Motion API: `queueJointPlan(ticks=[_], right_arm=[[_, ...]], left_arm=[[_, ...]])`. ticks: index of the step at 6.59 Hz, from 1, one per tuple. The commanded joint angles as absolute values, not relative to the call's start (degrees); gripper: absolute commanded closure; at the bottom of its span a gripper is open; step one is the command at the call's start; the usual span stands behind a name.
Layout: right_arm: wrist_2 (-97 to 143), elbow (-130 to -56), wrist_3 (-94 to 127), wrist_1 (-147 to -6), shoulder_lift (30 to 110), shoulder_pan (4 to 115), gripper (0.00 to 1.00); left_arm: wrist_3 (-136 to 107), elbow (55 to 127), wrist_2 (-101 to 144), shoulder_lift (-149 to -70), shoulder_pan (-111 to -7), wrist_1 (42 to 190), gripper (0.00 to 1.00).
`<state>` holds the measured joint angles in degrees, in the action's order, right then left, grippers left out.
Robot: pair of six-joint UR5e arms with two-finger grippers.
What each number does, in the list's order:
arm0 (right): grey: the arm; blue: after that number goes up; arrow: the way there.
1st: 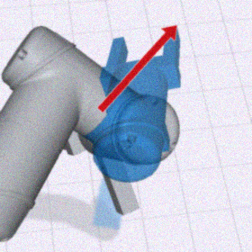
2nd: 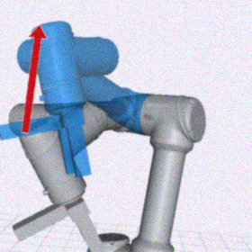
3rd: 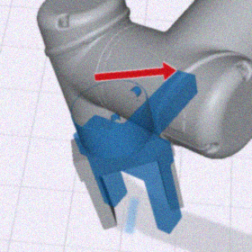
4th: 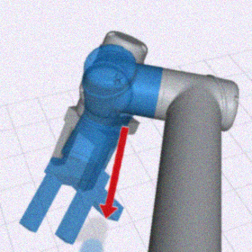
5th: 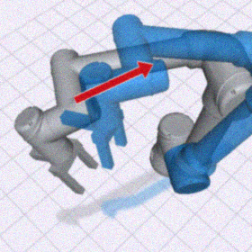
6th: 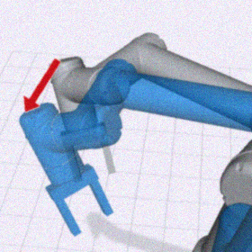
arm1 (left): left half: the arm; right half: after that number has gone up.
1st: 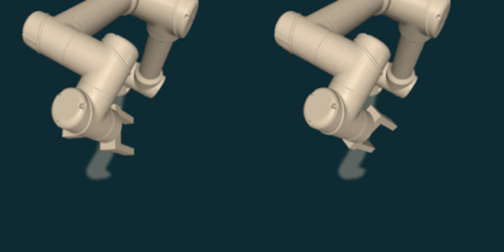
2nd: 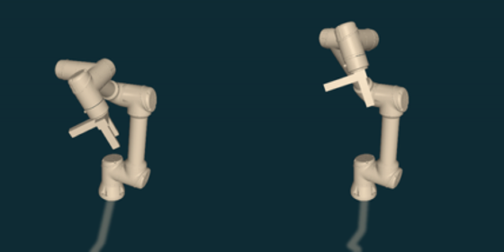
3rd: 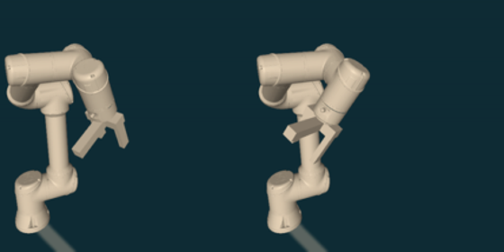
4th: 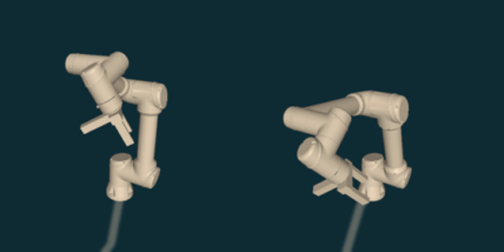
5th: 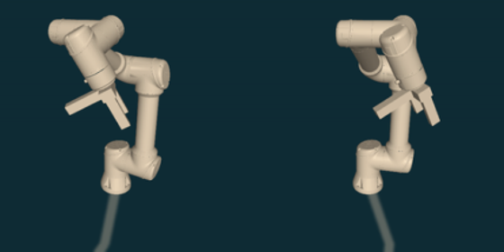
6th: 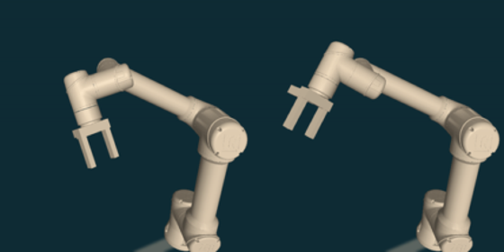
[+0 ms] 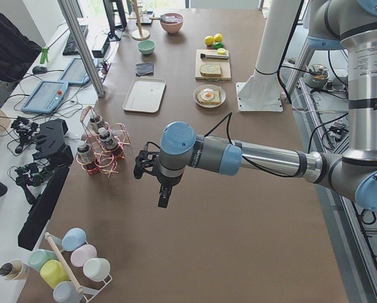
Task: Make sandwich and place on tray
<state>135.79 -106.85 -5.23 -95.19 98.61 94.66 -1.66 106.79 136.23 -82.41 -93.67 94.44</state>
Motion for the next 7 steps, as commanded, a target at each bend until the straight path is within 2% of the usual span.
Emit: queueJointPlan(ticks=[1,7], right_arm=[[135.9,-107.0,-5.2,-95.2,98.6,94.7,0.00],[136.1,-106.9,-6.2,-95.2,98.2,94.7,0.00]], left_arm=[[-1.8,106.8,136.2,-82.4,-93.3,94.5,0.02],[-1.8,106.5,137.4,-82.8,-92.9,95.6,0.02]])
